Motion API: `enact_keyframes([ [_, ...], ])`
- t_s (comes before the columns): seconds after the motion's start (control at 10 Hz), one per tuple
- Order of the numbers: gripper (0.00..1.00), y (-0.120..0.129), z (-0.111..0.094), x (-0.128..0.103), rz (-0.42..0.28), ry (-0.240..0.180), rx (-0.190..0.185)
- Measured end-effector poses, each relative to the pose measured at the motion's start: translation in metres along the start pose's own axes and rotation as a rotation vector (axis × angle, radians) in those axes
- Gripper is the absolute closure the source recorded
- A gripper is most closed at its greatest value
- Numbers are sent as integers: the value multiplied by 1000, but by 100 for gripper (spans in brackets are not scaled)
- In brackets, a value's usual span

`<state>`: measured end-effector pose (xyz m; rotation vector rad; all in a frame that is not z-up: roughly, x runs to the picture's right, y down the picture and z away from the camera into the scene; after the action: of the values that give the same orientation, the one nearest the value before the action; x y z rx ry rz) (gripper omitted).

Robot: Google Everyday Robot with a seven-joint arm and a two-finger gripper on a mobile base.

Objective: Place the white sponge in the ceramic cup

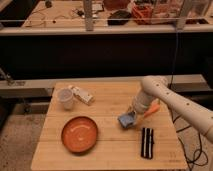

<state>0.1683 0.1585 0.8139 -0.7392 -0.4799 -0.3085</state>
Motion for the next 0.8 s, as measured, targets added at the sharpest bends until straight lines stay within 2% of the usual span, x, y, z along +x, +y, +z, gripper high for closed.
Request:
enact_keyframes([
  [0.2, 99, -16, -13, -16, -25, 0, 3],
  [0.5, 99, -26, -28, -24, -37, 2, 2],
  [0.8, 99, -41, -39, -44, -72, 3, -1],
])
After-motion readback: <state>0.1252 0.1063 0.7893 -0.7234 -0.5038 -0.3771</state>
